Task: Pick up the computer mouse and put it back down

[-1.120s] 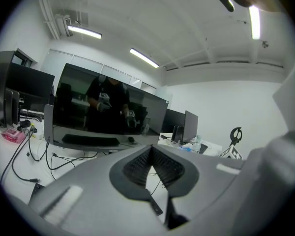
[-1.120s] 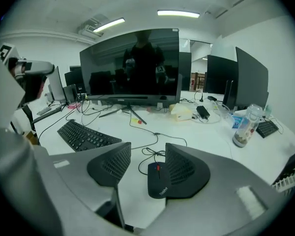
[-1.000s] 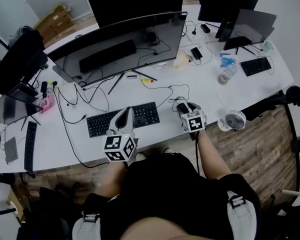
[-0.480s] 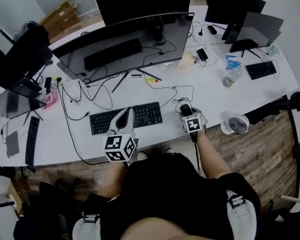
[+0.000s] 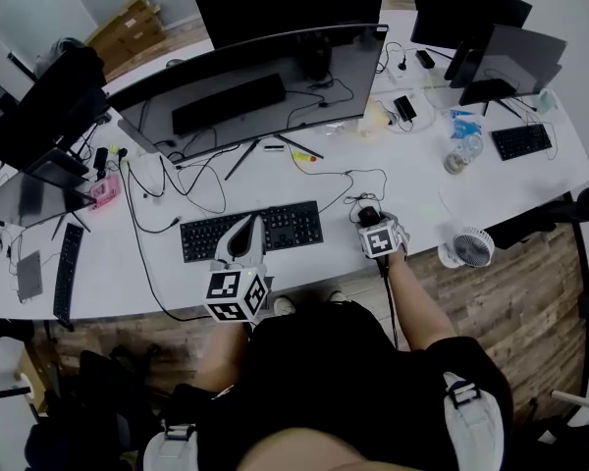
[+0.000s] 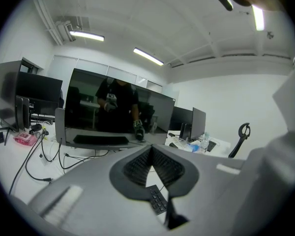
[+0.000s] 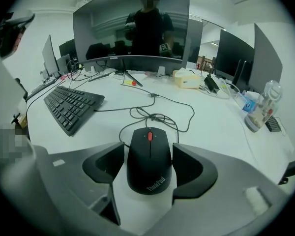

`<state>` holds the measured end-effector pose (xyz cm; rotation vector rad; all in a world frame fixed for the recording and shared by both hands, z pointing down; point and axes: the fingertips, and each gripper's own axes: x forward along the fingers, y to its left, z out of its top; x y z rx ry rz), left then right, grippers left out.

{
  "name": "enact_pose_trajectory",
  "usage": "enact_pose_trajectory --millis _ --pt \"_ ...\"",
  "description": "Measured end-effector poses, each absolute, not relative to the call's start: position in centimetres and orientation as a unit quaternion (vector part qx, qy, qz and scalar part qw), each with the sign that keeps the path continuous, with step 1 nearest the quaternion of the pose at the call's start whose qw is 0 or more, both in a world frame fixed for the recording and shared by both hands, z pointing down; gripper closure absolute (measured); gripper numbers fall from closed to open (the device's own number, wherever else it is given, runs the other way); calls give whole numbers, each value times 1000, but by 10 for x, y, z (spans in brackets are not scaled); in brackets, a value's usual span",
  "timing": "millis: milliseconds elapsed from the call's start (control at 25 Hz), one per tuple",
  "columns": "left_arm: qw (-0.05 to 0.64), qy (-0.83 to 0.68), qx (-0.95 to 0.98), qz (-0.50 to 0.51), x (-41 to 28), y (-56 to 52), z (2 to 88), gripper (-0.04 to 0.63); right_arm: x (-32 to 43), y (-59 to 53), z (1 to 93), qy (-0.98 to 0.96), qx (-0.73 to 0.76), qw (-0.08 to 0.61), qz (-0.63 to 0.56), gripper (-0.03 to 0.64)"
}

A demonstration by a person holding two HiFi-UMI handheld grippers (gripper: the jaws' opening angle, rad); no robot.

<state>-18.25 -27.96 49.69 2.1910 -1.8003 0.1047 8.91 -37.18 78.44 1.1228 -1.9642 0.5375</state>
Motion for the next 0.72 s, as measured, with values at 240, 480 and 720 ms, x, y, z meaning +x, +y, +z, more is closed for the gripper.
enact_pose_trajectory --millis 240,480,720 --pt "151 -634 757 40 -185 -281 498 543 88 -374 795 -778 426 405 222 346" --pt "148 -637 755 40 -185 -284 497 543 86 -375 779 -785 437 394 192 347" --pt "150 -634 758 38 -185 -289 498 543 76 -391 702 -803 484 309 157 347"
